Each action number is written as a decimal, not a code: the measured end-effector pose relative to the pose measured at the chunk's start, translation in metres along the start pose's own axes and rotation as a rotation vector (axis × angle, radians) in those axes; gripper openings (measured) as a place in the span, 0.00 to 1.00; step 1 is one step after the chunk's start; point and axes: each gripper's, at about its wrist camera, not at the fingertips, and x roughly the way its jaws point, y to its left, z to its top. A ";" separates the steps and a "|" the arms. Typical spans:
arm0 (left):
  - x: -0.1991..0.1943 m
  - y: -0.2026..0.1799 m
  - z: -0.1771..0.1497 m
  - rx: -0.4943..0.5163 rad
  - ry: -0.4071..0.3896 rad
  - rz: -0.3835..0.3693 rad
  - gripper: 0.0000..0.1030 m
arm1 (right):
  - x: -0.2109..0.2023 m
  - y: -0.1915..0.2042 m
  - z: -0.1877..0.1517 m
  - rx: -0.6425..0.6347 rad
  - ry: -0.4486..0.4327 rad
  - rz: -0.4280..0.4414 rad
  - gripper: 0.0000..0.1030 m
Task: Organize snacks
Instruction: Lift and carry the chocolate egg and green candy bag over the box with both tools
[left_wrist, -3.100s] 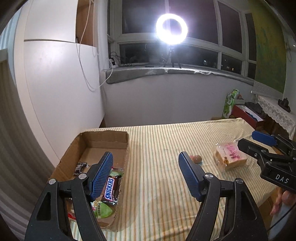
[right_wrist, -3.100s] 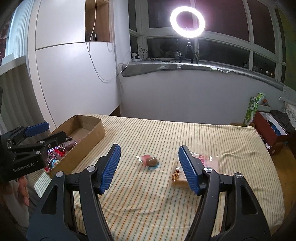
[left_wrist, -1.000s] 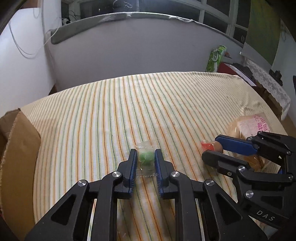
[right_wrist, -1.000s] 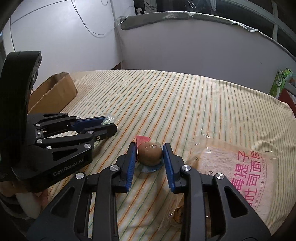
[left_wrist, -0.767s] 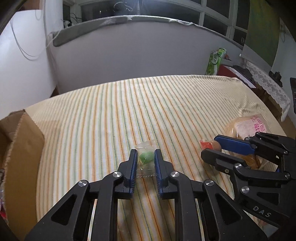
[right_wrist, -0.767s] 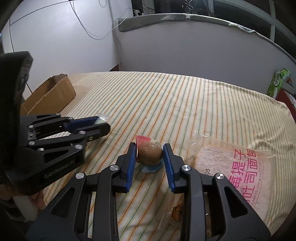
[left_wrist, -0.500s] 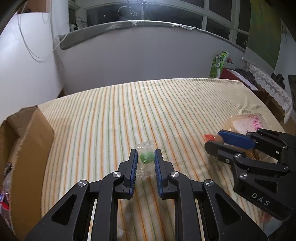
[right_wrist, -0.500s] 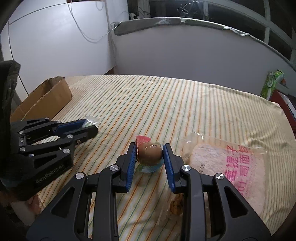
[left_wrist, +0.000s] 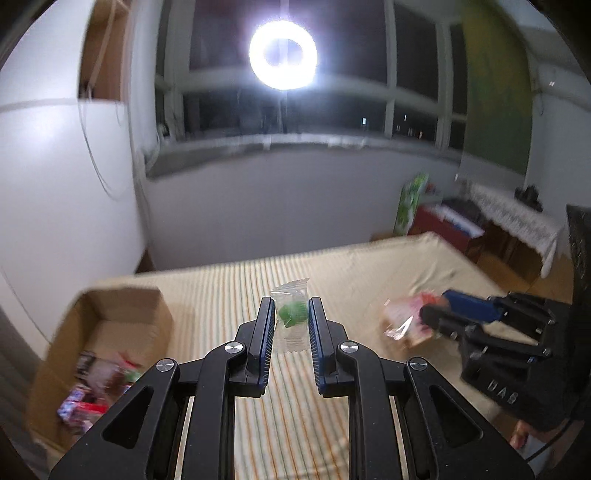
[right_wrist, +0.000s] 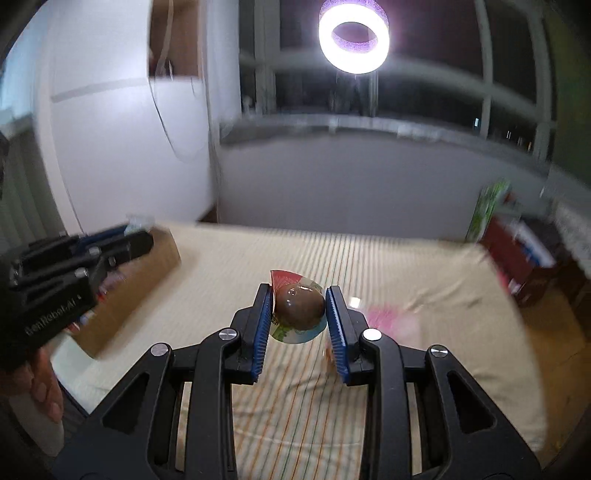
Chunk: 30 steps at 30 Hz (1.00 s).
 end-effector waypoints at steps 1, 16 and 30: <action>-0.013 0.000 0.003 0.001 -0.024 -0.002 0.16 | -0.014 0.005 0.005 -0.010 -0.025 -0.005 0.30; -0.077 -0.009 0.011 0.021 -0.143 0.000 0.16 | -0.068 0.025 0.008 -0.036 -0.079 -0.015 0.30; -0.091 0.069 -0.008 -0.074 -0.149 0.063 0.16 | -0.009 0.126 0.024 -0.156 -0.018 0.108 0.30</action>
